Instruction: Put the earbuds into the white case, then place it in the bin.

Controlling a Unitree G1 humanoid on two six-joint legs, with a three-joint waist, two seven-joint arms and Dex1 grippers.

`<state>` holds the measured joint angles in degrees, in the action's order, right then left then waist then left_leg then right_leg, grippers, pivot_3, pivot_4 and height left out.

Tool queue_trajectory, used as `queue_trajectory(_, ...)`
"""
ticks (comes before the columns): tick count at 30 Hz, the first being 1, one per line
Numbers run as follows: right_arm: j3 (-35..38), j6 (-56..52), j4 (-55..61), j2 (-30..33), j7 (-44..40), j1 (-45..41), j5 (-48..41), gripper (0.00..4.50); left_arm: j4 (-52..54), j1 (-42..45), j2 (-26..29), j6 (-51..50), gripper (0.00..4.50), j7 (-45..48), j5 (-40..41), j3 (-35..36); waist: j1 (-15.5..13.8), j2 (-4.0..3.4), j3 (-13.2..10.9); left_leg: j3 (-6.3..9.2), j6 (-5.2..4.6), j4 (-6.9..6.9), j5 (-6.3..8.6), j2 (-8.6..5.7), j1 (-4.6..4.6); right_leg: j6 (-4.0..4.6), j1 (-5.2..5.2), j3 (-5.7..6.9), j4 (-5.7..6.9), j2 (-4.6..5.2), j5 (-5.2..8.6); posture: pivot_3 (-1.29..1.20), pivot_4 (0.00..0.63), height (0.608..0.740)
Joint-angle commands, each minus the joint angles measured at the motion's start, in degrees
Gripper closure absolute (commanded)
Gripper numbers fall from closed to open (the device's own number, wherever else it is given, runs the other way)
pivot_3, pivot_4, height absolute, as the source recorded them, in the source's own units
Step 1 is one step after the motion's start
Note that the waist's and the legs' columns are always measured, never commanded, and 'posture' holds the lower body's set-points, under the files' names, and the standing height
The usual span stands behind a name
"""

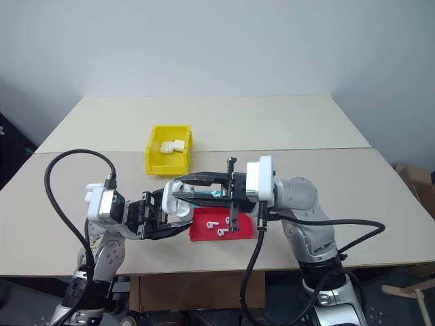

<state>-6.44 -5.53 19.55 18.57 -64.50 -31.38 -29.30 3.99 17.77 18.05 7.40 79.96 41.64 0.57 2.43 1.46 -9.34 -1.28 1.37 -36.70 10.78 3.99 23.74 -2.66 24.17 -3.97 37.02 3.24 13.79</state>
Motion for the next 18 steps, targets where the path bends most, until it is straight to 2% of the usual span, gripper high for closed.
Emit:
queue_trajectory(1,-0.2,2.0,0.6,0.3,0.2,-0.8,0.2,3.85,2.1,1.0,-0.2,0.2,1.76,0.3,0.6,0.2,0.0,0.00,0.0,0.00,0.00,0.00,0.00,0.00,0.00,0.00,0.00,0.00,0.00,0.00,0.00,0.00,0.150,0.740)
queue_trajectory(18,-1.0,6.0,-1.6,2.1,-0.2,-0.6,2.6,3.85,2.2,1.0,-0.9,0.5,1.76,0.5,0.0,-0.3,0.0,0.00,0.0,0.00,0.00,0.00,0.00,0.00,0.00,-0.01,0.00,0.00,0.00,0.00,0.00,0.00,0.150,0.740)
